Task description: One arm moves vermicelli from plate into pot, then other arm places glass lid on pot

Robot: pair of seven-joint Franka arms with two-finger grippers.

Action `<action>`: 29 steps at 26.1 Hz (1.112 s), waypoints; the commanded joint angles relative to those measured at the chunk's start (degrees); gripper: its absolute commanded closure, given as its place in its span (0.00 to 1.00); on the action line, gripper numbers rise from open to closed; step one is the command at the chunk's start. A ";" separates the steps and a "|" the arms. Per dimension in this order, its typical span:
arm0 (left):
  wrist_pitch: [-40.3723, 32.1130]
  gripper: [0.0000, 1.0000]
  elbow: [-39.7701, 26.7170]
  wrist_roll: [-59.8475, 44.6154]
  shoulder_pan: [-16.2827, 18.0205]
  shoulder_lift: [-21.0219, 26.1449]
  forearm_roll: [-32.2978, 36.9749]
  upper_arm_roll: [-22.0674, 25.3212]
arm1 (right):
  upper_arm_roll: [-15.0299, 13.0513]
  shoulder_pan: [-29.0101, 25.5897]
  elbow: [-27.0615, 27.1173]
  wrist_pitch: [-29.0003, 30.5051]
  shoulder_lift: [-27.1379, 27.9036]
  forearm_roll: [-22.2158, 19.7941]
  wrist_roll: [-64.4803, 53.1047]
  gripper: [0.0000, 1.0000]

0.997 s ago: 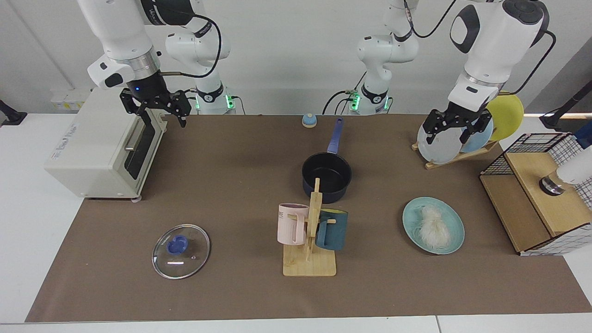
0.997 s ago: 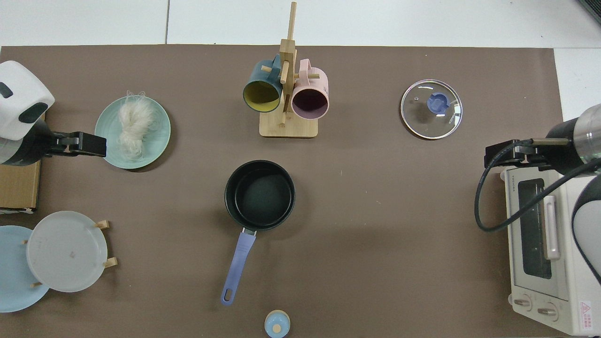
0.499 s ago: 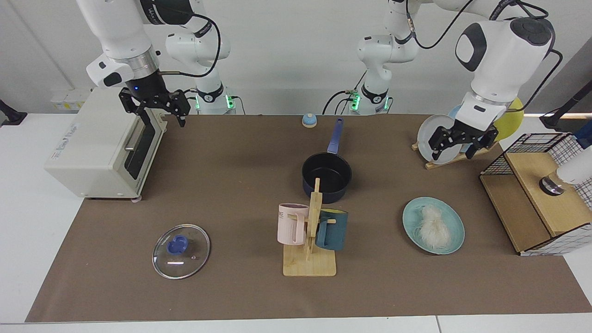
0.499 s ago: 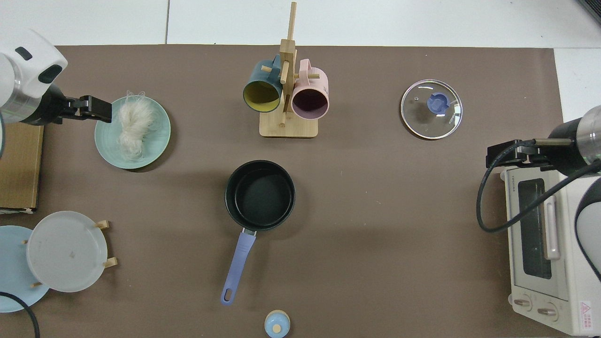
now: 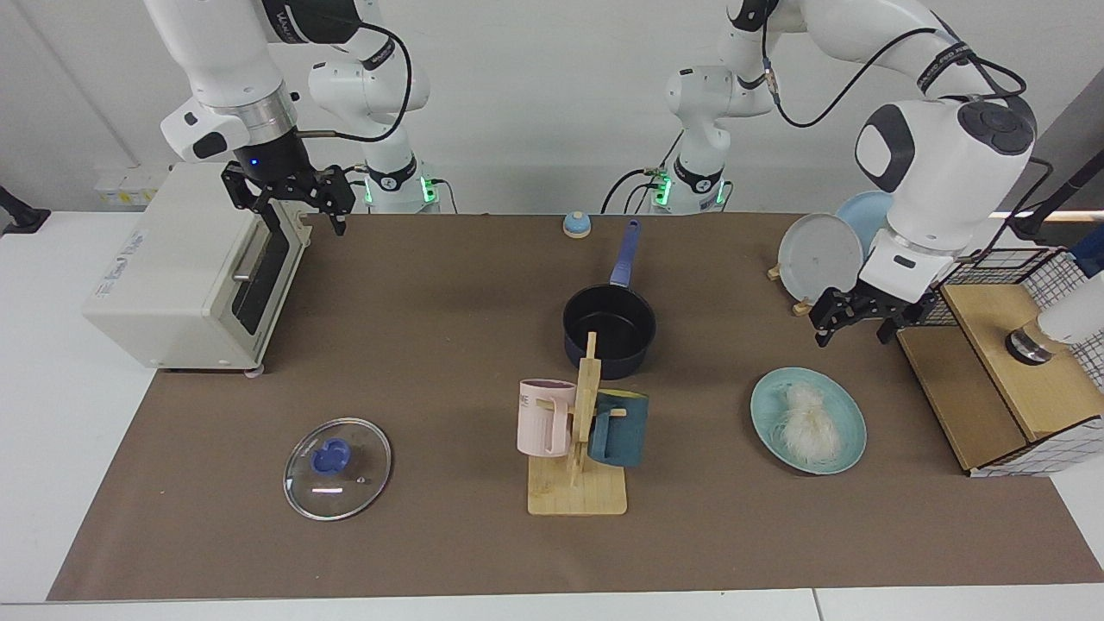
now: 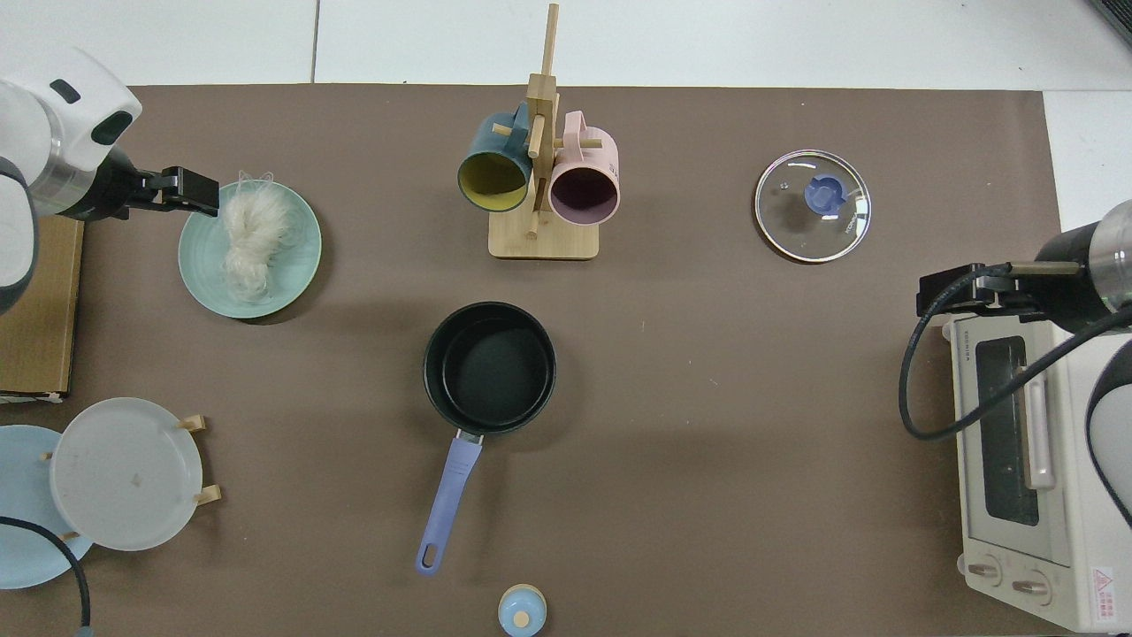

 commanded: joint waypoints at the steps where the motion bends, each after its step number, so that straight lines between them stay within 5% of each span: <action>1: 9.11 0.00 -3.16 1.28 0.21 4.02 1.46 -0.23 | 0.34 -1.20 0.56 -0.79 0.21 -0.70 -0.16 0.00; 7: 17.48 0.00 -7.22 1.10 0.47 7.44 1.46 -0.23 | 0.25 -1.29 6.17 -1.93 5.30 -0.80 0.01 0.00; 16: 19.68 0.00 -9.68 1.36 1.08 8.68 1.38 -0.32 | -0.10 -1.64 30.87 -5.63 26.83 -0.71 0.28 0.00; 23: 19.94 0.05 -10.03 1.54 1.35 10.00 1.29 -0.32 | 0.25 -1.21 36.07 0.25 35.98 -0.62 0.19 0.00; 25: 20.03 0.24 -10.03 1.54 1.78 10.43 1.20 -0.41 | 0.34 -1.12 36.07 2.28 37.83 -0.62 0.19 0.00; 28: 20.12 0.99 -10.03 0.93 1.70 10.53 0.68 -0.41 | 0.08 -1.03 35.98 5.17 39.33 -0.71 0.10 0.00; 29: 20.12 1.00 -10.03 0.84 1.79 10.53 0.59 -0.41 | 0.08 -0.86 35.72 6.66 39.76 -0.88 0.01 0.00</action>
